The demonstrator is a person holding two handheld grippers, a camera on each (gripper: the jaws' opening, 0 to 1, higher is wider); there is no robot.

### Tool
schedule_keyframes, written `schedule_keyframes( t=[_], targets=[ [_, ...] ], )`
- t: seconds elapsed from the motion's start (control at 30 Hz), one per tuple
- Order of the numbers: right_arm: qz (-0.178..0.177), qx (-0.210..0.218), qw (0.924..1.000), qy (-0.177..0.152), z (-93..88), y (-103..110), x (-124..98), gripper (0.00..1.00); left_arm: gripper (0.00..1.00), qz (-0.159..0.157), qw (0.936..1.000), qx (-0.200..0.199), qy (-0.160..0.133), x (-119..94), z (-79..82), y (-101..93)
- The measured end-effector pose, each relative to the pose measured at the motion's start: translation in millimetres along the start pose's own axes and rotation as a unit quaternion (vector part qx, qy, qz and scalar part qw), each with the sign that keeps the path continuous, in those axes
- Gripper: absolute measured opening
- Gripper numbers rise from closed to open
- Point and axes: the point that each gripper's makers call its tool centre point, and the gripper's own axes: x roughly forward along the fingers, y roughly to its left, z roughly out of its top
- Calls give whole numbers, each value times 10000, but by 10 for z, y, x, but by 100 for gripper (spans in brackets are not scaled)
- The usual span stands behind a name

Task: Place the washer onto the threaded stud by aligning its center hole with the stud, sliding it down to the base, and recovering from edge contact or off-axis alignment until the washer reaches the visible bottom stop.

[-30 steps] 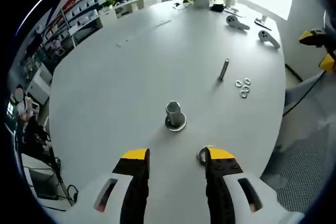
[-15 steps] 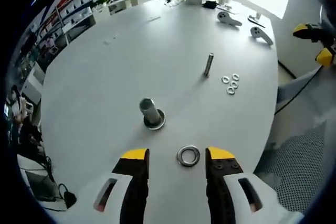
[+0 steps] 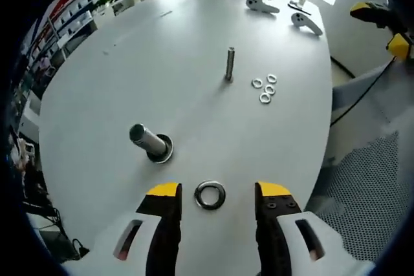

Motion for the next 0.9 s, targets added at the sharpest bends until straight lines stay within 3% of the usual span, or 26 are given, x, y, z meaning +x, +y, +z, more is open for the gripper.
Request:
schedule_keyframes(
  t=[0.3, 0.53, 0.77, 0.9],
  targets=[
    [24, 16, 10000, -27, 11, 7, 0, 44, 44, -87, 9992, 250, 304, 87, -81, -101],
    [53, 0, 10000, -19, 8, 20, 2, 44, 44, 79, 9986, 150, 497, 123, -165, 54],
    [35, -28, 10000, 9, -3, 17, 2, 44, 41, -33, 9973, -62, 737, 207, -263, 64],
    [-4, -19, 10000, -34, 9, 1, -7, 44, 38, 40, 9968, 115, 786, 196, -261, 79]
  ],
)
